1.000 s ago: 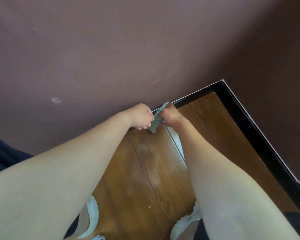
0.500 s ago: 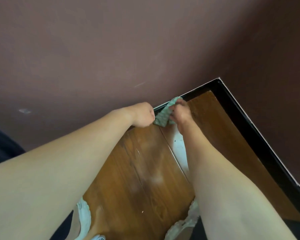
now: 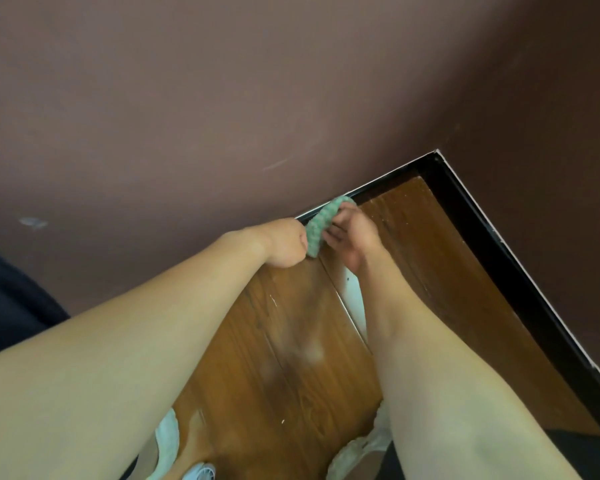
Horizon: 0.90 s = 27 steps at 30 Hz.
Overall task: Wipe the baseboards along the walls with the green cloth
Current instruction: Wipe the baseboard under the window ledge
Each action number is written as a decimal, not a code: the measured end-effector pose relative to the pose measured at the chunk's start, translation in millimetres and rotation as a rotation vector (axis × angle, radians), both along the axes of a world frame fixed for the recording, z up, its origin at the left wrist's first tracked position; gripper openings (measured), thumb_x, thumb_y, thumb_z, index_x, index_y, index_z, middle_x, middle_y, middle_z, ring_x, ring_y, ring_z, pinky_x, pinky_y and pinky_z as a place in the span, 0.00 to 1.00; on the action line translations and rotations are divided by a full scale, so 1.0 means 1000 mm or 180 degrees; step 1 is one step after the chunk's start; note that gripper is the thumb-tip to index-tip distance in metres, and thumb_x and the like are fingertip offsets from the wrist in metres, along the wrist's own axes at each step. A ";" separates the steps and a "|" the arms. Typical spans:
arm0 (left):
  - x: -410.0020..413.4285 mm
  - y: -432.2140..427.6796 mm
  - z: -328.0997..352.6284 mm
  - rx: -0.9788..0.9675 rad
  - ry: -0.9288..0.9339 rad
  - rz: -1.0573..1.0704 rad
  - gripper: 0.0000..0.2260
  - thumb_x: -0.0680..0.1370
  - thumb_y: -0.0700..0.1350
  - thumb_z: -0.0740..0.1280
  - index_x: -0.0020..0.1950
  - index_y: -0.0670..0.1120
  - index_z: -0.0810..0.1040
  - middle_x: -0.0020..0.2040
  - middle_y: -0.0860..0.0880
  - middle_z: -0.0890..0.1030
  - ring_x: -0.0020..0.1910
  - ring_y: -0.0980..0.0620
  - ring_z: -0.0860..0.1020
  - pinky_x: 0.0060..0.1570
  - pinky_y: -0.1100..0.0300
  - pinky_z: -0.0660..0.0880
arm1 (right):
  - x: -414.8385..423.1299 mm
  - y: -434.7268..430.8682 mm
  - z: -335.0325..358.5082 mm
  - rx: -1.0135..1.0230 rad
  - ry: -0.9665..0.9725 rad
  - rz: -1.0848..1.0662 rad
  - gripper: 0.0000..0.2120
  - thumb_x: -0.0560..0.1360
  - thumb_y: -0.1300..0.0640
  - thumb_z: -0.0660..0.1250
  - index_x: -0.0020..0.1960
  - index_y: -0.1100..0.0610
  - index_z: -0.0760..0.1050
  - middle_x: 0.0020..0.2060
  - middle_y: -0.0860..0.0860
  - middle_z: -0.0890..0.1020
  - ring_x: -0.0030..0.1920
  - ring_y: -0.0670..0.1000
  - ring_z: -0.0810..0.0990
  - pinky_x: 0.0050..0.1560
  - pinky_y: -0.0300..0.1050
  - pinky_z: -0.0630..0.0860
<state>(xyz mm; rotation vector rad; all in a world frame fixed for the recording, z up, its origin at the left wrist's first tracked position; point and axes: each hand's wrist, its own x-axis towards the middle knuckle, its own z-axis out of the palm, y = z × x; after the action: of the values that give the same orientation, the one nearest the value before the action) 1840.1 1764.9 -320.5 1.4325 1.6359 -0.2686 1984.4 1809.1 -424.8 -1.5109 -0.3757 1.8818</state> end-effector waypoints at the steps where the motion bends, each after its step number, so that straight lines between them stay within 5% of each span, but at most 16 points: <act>1: -0.002 0.001 0.001 0.0023 -0.0025 0.0044 0.14 0.81 0.40 0.58 0.57 0.39 0.82 0.57 0.40 0.84 0.54 0.43 0.81 0.58 0.52 0.78 | 0.002 0.000 0.000 0.0005 0.0086 -0.0119 0.17 0.72 0.67 0.58 0.56 0.53 0.74 0.49 0.56 0.79 0.50 0.57 0.79 0.57 0.53 0.77; 6: 0.010 0.007 0.005 0.0234 -0.0069 0.0125 0.13 0.80 0.39 0.61 0.58 0.40 0.82 0.52 0.43 0.84 0.50 0.42 0.81 0.55 0.54 0.80 | -0.019 -0.020 0.004 -0.0169 0.0447 0.0472 0.12 0.74 0.64 0.57 0.53 0.52 0.73 0.46 0.55 0.78 0.46 0.54 0.77 0.49 0.49 0.76; 9: 0.016 0.005 0.005 0.0289 0.0036 0.0123 0.13 0.81 0.41 0.59 0.59 0.44 0.82 0.52 0.43 0.85 0.51 0.43 0.83 0.55 0.51 0.81 | -0.032 -0.028 0.006 -0.0403 0.0784 0.0753 0.12 0.77 0.59 0.58 0.57 0.56 0.77 0.51 0.57 0.80 0.55 0.57 0.78 0.60 0.55 0.77; 11: 0.012 0.003 0.008 0.0293 0.0037 0.0091 0.13 0.81 0.42 0.59 0.58 0.44 0.82 0.52 0.43 0.84 0.52 0.42 0.83 0.56 0.51 0.80 | -0.028 -0.028 0.011 -0.0499 0.1042 0.0556 0.13 0.77 0.56 0.63 0.60 0.55 0.75 0.54 0.57 0.80 0.57 0.57 0.78 0.63 0.56 0.75; 17: 0.009 0.000 0.017 0.0294 -0.0110 0.0126 0.13 0.81 0.41 0.59 0.58 0.40 0.81 0.55 0.39 0.84 0.57 0.39 0.82 0.60 0.49 0.79 | 0.012 -0.022 0.039 -0.0217 0.1428 -0.0657 0.04 0.77 0.53 0.68 0.49 0.53 0.77 0.49 0.53 0.82 0.50 0.53 0.82 0.58 0.46 0.75; 22: 0.035 -0.006 0.039 0.0556 -0.0290 0.0022 0.13 0.82 0.41 0.59 0.59 0.39 0.81 0.56 0.40 0.84 0.58 0.40 0.82 0.60 0.50 0.79 | 0.040 -0.036 0.066 0.0085 0.1268 -0.1056 0.17 0.75 0.52 0.73 0.62 0.52 0.76 0.58 0.54 0.83 0.54 0.54 0.84 0.52 0.46 0.79; 27: 0.053 -0.021 0.063 0.0811 -0.0447 -0.0088 0.12 0.81 0.41 0.60 0.55 0.39 0.82 0.54 0.38 0.85 0.56 0.38 0.82 0.55 0.51 0.79 | 0.056 -0.067 0.091 0.0112 0.0589 -0.0634 0.16 0.78 0.56 0.66 0.63 0.60 0.76 0.60 0.56 0.82 0.50 0.53 0.83 0.46 0.44 0.78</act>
<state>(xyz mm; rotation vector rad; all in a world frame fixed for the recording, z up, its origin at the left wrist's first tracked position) 1892.7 1744.0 -257.8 1.6261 1.5780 0.0270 2040.4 1742.4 -333.9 -1.2879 -0.1655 1.8279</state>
